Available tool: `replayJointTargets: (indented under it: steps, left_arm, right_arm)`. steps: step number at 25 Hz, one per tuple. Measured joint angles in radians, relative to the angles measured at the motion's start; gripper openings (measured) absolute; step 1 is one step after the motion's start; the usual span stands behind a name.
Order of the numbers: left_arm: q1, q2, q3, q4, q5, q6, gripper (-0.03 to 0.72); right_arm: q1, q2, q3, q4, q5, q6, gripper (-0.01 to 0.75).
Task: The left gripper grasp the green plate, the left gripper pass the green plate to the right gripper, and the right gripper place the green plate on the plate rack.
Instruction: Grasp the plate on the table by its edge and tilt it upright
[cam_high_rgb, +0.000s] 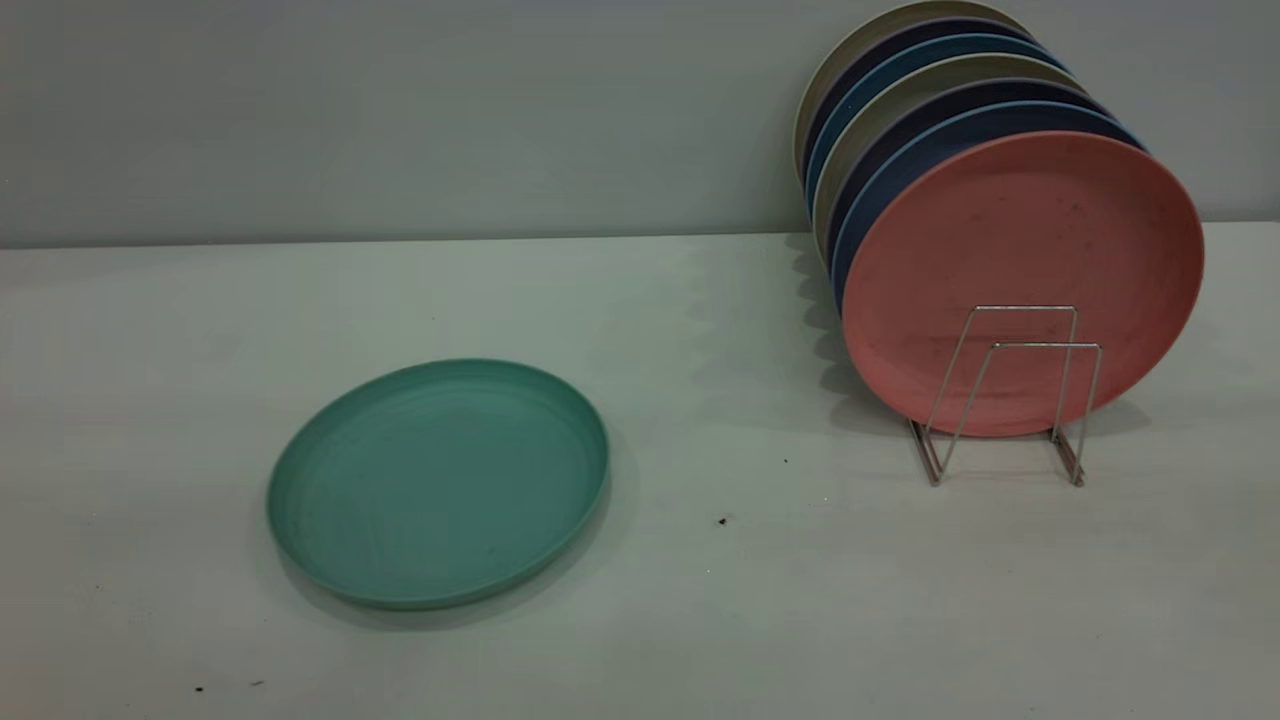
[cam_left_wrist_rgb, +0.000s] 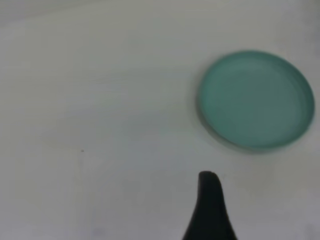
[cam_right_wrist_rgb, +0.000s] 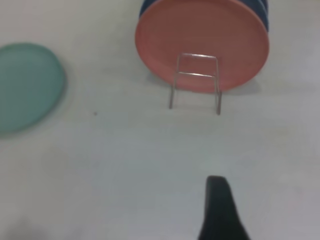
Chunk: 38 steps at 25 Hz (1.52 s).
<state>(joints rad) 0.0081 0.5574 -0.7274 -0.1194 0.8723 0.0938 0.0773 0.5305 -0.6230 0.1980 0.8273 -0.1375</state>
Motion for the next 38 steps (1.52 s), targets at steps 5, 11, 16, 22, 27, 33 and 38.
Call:
replayJointTargets:
  steps: [5, 11, 16, 22, 27, 33, 38]
  left_arm:
    - [0.0, 0.269, -0.087, -0.099, -0.029, 0.062, 0.589]
    - [0.0, 0.562, -0.102, -0.188, -0.136, 0.111, 0.589]
    - [0.0, 0.798, -0.105, -0.248, -0.181, 0.206, 0.589]
    - [0.0, 1.056, -0.158, -0.251, -0.237, 0.249, 0.589]
    - [0.009, 1.276, -0.291, -0.255, -0.27, 0.256, 0.589]
    - [0.018, 1.528, -0.487, -0.282, -0.291, 0.262, 0.589]
    - [0.018, 1.656, -0.562, -0.358, -0.319, 0.287, 0.589]
  right_arm:
    - [0.0, 0.26, -0.103, 0.064, -0.078, -0.154, 0.525]
    - [0.005, 0.531, -0.139, 0.391, -0.158, -0.482, 0.519]
    - [0.134, 0.693, -0.14, 0.578, -0.257, -0.647, 0.519]
    - [0.334, 0.912, -0.198, 0.685, -0.274, -0.676, 0.519]
    - [0.405, 1.038, -0.218, 0.761, -0.286, -0.741, 0.519]
    - [0.411, 1.084, -0.219, 0.839, -0.293, -0.816, 0.519]
    - [0.411, 1.084, -0.219, 0.844, -0.294, -0.826, 0.519]
